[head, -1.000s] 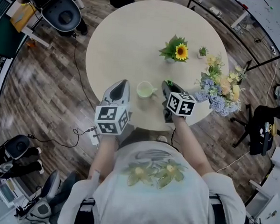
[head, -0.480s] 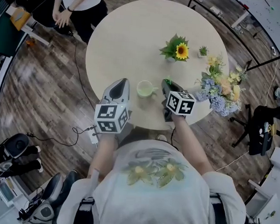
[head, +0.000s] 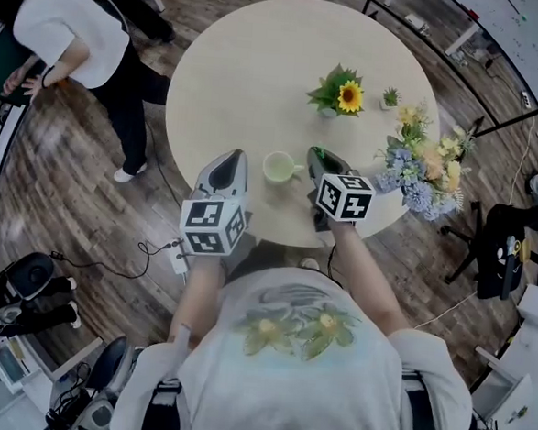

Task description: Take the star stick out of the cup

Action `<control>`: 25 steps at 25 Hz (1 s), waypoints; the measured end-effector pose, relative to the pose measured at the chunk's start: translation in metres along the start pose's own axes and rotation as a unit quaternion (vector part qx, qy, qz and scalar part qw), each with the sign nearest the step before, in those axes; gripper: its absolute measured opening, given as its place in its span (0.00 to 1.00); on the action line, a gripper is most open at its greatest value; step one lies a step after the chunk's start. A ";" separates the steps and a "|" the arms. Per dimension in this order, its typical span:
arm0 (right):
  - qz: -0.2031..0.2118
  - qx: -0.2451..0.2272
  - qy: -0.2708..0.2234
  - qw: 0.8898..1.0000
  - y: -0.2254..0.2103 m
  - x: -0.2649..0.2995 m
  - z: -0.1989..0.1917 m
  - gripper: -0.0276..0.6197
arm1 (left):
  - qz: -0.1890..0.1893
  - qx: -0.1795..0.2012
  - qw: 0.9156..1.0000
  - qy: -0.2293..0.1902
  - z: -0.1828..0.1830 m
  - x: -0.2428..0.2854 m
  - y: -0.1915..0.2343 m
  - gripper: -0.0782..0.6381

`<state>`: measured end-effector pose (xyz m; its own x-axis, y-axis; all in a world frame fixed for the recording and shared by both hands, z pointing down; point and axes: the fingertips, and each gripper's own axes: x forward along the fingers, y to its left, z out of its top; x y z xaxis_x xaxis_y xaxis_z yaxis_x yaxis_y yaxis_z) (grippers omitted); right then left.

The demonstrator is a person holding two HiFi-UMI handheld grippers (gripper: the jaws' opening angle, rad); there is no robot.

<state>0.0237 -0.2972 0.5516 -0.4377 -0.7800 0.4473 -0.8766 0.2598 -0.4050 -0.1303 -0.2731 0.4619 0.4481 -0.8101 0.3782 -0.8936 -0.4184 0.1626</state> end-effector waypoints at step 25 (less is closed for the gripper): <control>0.052 -0.055 -0.082 0.994 0.053 -0.056 0.066 0.09 | 0.030 -0.010 0.999 -0.027 0.000 -0.039 -0.012 0.11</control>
<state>0.0153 -0.2770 0.4528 -0.4974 -0.8251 0.2681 -0.8483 0.3979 -0.3493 -0.1372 -0.2364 0.4448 0.3943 -0.8544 0.3385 -0.9189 -0.3605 0.1602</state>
